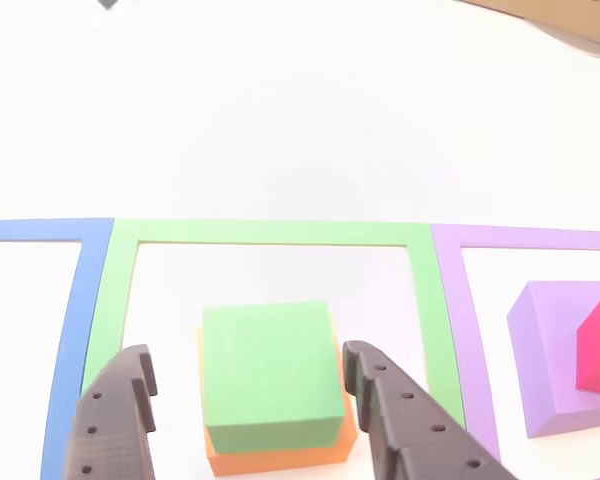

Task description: Tower of hanoi

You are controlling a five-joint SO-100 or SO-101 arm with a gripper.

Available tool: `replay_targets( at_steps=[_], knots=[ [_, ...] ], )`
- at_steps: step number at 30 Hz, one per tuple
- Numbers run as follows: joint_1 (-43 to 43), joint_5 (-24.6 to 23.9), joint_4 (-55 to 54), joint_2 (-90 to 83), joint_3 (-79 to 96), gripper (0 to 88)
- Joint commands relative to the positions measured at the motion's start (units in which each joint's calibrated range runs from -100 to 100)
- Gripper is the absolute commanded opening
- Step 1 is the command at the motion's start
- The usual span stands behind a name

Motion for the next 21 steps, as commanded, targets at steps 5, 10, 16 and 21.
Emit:
replay_targets(
  at_steps=[5, 10, 16, 21],
  knots=[
    [0.3, 0.4, 34.3, -31.7, -5.2, 15.1],
    [0.6, 0.4, 64.8, -45.5, -16.8, 3.9],
    [3.3, 0.4, 92.5, -44.4, -42.8, 1.3],
    [9.2, 0.4, 107.0, -38.7, -64.8, 1.3]
  ],
)
